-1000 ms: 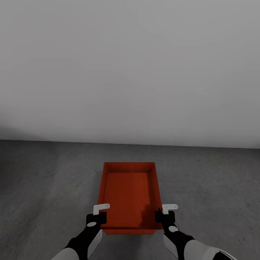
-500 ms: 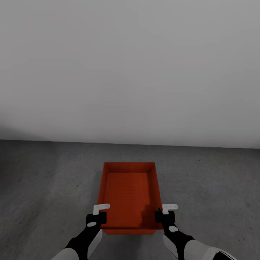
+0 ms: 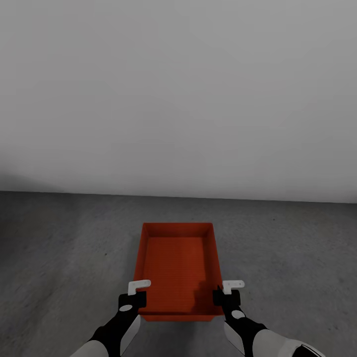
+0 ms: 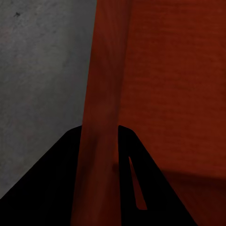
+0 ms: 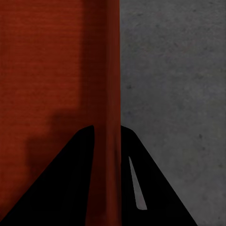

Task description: Move the two storage containers from the living room to the garage. In the garage, place one container on the floor and stack the other container on top of it (either order is fine).

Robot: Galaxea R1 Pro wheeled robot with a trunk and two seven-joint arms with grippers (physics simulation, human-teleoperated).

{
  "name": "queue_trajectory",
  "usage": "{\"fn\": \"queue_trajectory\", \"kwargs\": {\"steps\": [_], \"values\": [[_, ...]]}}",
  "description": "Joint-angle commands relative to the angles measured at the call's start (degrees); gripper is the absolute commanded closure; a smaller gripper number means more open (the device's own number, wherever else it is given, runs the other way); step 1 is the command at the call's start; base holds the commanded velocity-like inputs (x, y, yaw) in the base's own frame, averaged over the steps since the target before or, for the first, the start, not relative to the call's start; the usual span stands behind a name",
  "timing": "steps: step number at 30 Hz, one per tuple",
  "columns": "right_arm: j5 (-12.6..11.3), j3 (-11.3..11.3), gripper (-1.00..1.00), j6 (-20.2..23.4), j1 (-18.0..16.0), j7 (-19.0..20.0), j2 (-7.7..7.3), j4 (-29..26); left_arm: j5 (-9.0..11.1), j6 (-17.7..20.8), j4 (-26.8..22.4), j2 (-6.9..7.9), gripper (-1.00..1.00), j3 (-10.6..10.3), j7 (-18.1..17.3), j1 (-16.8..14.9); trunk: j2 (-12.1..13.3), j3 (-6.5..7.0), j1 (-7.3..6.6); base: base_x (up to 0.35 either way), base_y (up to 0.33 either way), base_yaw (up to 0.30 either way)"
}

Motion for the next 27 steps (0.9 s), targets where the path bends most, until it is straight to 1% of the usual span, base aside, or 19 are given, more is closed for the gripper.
{"fn": "queue_trajectory", "kwargs": {"steps": [1, 23, 27], "values": [[-0.37, -2.58, 1.00, -0.53, -0.05, 0.04, -0.39, -0.05, 0.74, -0.03, 0.02, 2.18, 1.00, 1.66, 5.31, -0.03, -0.02, -0.04, -0.01, 0.000, 0.000, 0.000], [-0.37, -2.58, 1.00, -0.53, -0.05, 0.04, -0.39, -0.05, 0.74, -0.03, -0.04, 2.18, 1.00, 1.66, 5.31, -0.03, -0.02, -0.04, -0.01, 0.000, 0.000, 0.000], [-0.37, -2.58, 1.00, -0.53, -0.05, 0.04, -0.39, -0.05, 0.74, -0.03, -0.04, 2.18, 1.00, 1.66, 5.31, -0.03, -1.62, -0.76, 0.87, 0.000, 0.000, 0.000]]}}
